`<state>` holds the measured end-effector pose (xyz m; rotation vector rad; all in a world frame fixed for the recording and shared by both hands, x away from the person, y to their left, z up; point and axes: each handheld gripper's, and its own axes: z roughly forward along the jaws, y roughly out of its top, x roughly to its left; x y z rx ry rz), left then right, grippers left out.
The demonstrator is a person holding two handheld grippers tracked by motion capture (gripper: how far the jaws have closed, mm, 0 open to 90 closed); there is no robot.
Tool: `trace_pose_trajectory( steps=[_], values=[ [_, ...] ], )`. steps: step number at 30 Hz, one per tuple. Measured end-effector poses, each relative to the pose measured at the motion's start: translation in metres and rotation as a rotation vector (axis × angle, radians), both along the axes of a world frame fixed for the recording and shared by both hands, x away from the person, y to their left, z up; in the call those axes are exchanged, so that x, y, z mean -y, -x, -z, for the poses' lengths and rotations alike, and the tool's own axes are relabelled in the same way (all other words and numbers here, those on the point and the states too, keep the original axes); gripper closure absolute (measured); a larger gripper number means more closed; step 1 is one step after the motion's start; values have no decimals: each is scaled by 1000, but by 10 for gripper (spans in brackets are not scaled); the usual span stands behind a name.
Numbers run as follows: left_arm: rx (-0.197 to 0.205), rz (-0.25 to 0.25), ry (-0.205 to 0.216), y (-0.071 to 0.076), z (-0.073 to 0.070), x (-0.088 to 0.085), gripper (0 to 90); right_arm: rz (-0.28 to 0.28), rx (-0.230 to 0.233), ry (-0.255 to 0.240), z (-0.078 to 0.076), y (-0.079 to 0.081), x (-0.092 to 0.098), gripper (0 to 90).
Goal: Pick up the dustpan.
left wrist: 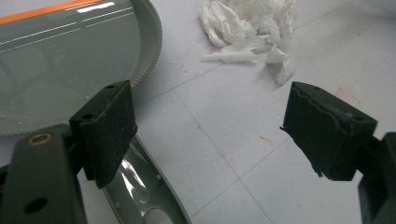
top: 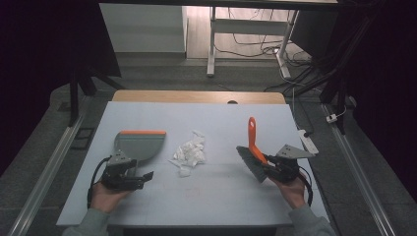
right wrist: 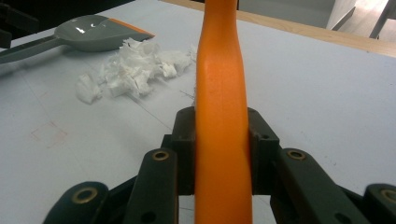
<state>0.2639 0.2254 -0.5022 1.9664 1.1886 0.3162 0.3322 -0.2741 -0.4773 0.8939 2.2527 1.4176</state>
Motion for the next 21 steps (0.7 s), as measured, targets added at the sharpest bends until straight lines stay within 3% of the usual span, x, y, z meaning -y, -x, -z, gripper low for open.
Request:
trace_pose_trajectory(
  steps=[21],
  values=[
    [27, 1, -29, 4, -7, 1, 182, 1, 7, -6, -1, 1, -1, 700]
  ],
)
